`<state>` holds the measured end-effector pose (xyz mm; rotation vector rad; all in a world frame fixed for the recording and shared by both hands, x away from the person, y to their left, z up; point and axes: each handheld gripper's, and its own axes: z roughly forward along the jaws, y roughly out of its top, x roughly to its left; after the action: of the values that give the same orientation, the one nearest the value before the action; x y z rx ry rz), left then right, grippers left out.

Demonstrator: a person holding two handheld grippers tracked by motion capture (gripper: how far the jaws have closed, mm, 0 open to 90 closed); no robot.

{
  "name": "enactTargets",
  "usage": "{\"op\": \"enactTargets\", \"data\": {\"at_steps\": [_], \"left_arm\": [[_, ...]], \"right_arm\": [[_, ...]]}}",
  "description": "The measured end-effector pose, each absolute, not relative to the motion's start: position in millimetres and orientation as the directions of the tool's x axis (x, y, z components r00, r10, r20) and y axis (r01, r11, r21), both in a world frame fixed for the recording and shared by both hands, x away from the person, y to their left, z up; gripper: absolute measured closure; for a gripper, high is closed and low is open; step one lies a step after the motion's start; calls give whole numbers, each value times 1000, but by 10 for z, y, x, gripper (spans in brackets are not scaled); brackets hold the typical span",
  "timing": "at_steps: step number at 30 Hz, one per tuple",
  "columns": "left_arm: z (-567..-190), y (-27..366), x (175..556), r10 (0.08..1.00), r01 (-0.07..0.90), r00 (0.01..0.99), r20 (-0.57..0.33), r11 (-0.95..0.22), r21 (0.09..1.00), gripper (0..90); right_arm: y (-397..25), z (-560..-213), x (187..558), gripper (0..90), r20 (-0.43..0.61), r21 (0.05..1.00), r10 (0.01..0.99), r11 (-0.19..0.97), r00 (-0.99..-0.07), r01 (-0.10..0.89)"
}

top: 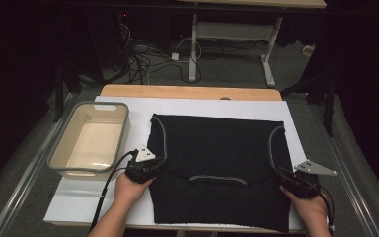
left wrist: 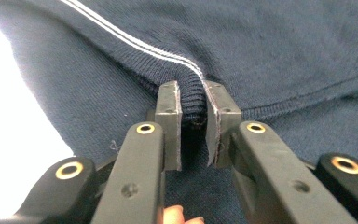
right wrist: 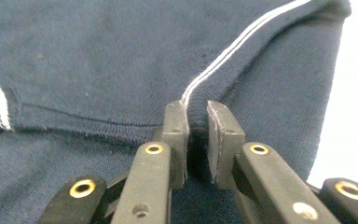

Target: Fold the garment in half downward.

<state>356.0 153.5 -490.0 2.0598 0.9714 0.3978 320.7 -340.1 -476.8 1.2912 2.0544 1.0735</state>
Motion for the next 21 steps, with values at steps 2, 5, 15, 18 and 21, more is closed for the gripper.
{"op": "enactTargets", "data": {"at_steps": [2, 5, 15, 18, 21], "left_arm": [[-4891, 1549, 3533, 754, 480, 656, -45, -370, 796, 749], [-4875, 1554, 3503, 749, 473, 660, -57, -355, 807, 750], [-4697, 1596, 3256, 725, 419, 687, -39, -353, 836, 748], [-4653, 1611, 3149, 715, 416, 698, -41, -358, 836, 748], [-4643, 1624, 3026, 693, 423, 717, -69, -354, 834, 748]], "right_arm": [[-3422, -4759, 3195, 799, 13, 831, 899, 233, -437, 504], [-3431, -4750, 3181, 799, 17, 842, 900, 222, -435, 492], [-3502, -4617, 3025, 799, -11, 880, 899, 216, -437, 424], [-3538, -4584, 2921, 800, -20, 883, 900, 220, -436, 414], [-3592, -4546, 2790, 800, -17, 886, 901, 214, -433, 411]]}}
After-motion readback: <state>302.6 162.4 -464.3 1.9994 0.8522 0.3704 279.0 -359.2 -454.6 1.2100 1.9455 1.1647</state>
